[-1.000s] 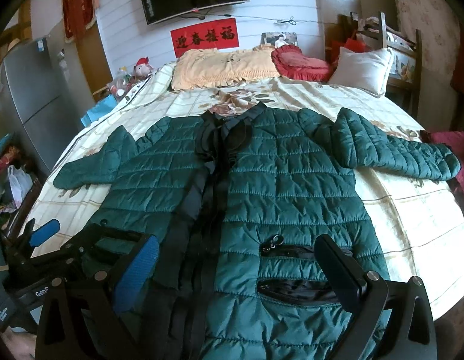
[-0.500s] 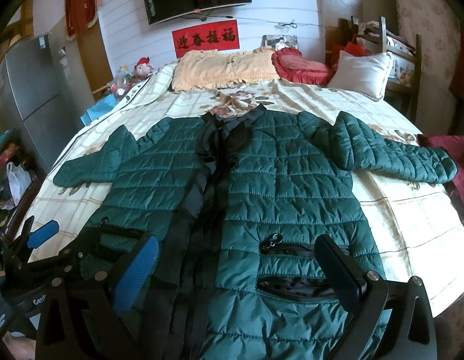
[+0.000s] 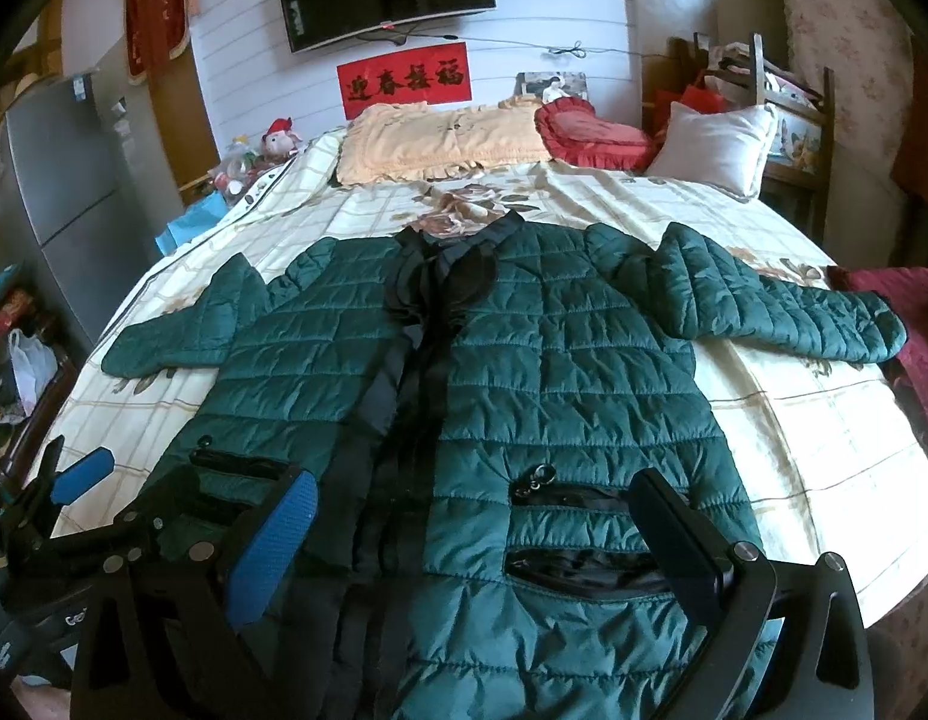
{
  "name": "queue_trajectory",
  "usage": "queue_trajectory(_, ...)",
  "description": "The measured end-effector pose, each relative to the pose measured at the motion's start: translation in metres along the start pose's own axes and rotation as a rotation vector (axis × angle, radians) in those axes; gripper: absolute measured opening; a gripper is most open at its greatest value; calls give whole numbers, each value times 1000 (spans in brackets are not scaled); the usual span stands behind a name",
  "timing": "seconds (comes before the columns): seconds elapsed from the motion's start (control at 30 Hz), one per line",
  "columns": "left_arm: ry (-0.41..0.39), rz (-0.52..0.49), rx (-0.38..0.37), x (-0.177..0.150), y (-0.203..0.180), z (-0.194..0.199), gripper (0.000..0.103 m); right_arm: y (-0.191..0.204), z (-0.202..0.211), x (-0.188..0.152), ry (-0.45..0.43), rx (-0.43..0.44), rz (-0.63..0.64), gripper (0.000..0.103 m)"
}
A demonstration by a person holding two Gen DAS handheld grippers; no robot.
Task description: Fold large clothes
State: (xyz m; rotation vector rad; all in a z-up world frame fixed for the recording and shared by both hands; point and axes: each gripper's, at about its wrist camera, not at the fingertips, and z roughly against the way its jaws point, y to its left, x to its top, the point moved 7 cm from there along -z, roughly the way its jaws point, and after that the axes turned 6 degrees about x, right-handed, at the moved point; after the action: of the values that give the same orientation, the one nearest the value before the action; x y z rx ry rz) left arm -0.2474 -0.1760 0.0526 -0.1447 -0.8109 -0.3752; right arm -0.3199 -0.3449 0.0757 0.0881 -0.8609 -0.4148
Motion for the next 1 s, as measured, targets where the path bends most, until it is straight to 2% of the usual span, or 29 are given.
queue_trajectory(0.1,4,0,-1,-1,-1,0,102,-1,0,0,-23,4,0,103)
queue_trajectory(0.37,6,-1,1,-2,-2,0,102,-1,-2,-3,38,-1,-33,103)
queue_trajectory(0.53,6,-2,0,-2,-1,0,102,-1,-2,-3,17,12,-37,103)
queue_trajectory(1.0,10,5,4,-3,1,-2,102,-1,-4,-4,47,11,-56,103)
